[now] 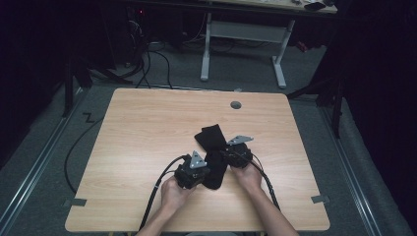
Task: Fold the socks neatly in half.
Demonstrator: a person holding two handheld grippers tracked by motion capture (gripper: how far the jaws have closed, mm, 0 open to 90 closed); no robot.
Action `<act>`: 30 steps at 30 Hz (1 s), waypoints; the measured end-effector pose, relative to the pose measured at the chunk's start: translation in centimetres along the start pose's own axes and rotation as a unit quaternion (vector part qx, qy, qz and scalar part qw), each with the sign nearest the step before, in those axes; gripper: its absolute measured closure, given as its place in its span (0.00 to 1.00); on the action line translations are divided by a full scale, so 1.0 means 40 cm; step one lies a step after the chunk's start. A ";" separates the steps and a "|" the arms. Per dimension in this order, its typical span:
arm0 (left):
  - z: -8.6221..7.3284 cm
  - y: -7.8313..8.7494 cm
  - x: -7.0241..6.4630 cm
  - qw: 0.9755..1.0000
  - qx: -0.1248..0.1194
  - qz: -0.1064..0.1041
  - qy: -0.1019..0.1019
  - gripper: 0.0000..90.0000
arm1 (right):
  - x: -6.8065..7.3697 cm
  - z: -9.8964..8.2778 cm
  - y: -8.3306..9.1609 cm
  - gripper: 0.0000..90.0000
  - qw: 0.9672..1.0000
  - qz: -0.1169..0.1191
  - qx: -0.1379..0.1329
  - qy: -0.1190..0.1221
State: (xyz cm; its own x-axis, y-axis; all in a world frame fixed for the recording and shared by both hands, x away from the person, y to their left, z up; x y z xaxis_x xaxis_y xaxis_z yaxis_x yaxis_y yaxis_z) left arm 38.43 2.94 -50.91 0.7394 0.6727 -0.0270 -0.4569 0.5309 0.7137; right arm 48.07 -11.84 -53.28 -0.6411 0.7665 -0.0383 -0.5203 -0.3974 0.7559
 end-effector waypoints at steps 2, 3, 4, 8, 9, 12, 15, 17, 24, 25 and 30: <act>-0.009 -0.004 -0.008 1.000 0.005 -0.010 0.003 0.97 | 0.000 0.000 0.000 0.77 1.000 0.000 0.002 0.000; -0.013 -0.009 -0.012 1.000 0.009 -0.015 0.005 0.96 | -0.001 0.000 0.000 0.77 1.000 0.000 0.002 0.002; -0.016 -0.014 -0.015 1.000 0.014 -0.019 0.004 0.95 | -0.001 0.001 0.000 0.77 1.000 0.001 0.002 0.002; -0.017 -0.014 -0.021 0.999 0.012 -0.029 0.007 0.88 | 0.000 0.002 0.000 0.75 1.000 0.004 0.004 -0.004; -0.014 -0.009 -0.020 0.999 0.006 -0.030 0.009 0.85 | -0.001 0.003 0.001 0.73 1.000 0.006 0.006 -0.004; -0.003 0.012 -0.012 1.000 -0.011 -0.025 0.014 0.75 | -0.004 0.004 0.009 0.68 1.000 0.007 0.005 -0.008; 0.010 0.023 0.002 1.000 -0.015 -0.013 0.016 0.65 | -0.004 0.007 0.039 0.75 1.000 0.017 -0.014 -0.006; 0.020 0.026 0.009 1.000 -0.021 -0.007 0.017 0.62 | -0.005 0.010 0.069 0.80 1.000 0.015 -0.025 0.004; 0.038 0.011 0.039 1.000 -0.011 0.001 0.025 0.64 | 0.036 -0.016 0.127 0.85 0.998 0.037 -0.029 0.038; 0.042 0.002 0.046 1.000 -0.006 -0.002 0.029 0.64 | 0.046 -0.024 0.134 0.85 0.998 0.044 -0.028 0.042; 0.035 -0.029 0.053 0.999 0.018 -0.016 0.033 0.74 | 0.104 -0.062 0.144 0.79 0.996 0.080 -0.019 0.039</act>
State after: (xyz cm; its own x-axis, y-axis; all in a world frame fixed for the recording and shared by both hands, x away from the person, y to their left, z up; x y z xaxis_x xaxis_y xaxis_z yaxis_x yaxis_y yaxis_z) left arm 41.20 3.03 -50.82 0.7187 0.6886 -0.0964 -0.4139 0.5350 0.7365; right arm 41.01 -12.20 -50.73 -0.7584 0.6512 0.0283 -0.4282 -0.5305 0.7316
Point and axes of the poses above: each handheld gripper's, and its own axes: y roughly backward along the jaws, z roughly out of its top, x roughly to its left, the point moved 5 cm from there along -y, roughly forward along the jaws, and after that the axes turned 5 degrees about x, right-handed, at the moved point
